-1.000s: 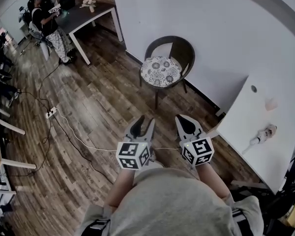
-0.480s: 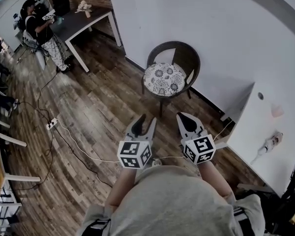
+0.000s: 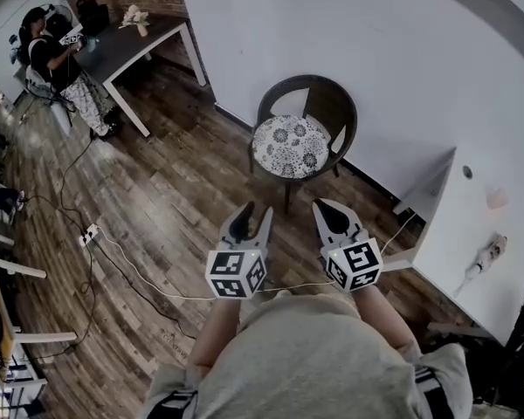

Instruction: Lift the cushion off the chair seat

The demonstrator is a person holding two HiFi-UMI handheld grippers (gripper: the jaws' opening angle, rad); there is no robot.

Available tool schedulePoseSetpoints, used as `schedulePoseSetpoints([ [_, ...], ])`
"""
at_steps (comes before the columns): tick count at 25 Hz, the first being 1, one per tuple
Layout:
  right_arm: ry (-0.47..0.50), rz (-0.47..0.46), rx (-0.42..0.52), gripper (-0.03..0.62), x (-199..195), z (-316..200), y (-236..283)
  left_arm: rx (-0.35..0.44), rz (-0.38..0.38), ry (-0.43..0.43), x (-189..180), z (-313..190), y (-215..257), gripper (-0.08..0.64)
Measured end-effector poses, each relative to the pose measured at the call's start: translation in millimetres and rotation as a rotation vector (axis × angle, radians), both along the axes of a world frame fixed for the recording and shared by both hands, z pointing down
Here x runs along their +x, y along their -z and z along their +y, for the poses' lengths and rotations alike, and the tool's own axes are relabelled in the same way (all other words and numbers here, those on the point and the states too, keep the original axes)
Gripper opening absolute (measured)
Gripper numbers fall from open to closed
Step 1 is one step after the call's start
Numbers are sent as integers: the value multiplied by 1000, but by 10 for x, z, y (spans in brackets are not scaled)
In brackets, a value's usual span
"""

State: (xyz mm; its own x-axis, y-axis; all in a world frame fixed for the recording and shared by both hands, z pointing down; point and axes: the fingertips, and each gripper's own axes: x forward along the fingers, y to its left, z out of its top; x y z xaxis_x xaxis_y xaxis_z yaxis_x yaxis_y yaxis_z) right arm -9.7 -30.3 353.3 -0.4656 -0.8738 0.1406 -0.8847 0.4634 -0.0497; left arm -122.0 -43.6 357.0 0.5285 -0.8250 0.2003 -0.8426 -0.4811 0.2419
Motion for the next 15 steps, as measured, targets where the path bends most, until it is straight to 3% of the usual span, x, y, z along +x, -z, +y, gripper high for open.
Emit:
schedulePoseSetpoints([
  [15, -18, 22, -62, -6, 133, -499, -289, -36, -9, -7, 103, -634, -290, 150],
])
